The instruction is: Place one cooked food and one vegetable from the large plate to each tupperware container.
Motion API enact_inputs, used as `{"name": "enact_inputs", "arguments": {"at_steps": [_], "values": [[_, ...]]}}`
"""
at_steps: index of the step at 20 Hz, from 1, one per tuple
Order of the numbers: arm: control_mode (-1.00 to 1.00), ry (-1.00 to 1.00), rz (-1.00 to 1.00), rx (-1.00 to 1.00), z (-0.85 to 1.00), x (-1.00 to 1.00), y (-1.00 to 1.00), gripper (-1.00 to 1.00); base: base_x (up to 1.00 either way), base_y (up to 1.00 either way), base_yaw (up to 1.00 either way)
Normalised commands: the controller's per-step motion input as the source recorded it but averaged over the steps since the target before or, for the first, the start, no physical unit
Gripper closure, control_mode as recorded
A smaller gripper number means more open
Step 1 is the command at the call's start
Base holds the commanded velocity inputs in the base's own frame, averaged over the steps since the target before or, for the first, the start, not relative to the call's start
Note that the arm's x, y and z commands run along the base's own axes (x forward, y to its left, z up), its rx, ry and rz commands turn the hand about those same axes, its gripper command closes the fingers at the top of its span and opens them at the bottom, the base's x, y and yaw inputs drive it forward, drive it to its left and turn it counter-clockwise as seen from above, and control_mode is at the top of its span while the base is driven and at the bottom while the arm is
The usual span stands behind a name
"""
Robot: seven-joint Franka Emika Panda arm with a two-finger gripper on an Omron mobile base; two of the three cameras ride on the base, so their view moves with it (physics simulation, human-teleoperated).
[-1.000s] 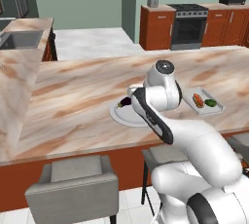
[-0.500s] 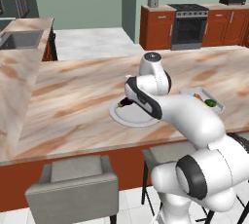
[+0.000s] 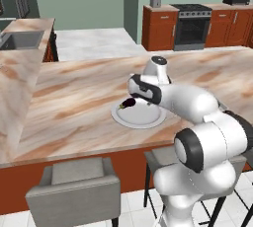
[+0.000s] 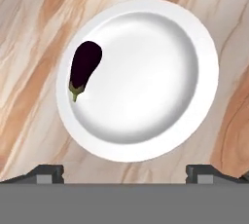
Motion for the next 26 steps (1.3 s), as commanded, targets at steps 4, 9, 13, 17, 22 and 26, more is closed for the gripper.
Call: {"name": "enact_inputs", "arguments": {"at_steps": [4,9,13,17,22,26], "values": [[-1.00,0.07,-0.08,0.00,-0.20,0.73,0.00,-1.00,0.00,0.00,0.00],[-1.00,0.08,-0.07,0.00,-0.29,0.67,0.03,-1.00,0.00,0.00,0.00],[-1.00,0.06,-0.07,0.00,-0.24,0.62,0.09,-1.00,0.00,0.00,0.00],[-1.00,0.05,-0.05,0.00,-0.22,0.53,0.04,-1.00,0.00,0.00,0.00],[-1.00,0.06,-0.05,0.00,-0.28,0.51,0.02,-1.00,0.00,0.00,0.00],[-1.00,0.03,-0.04,0.00,-0.35,0.35,0.00,-1.00,0.00,0.00,0.00]]}}
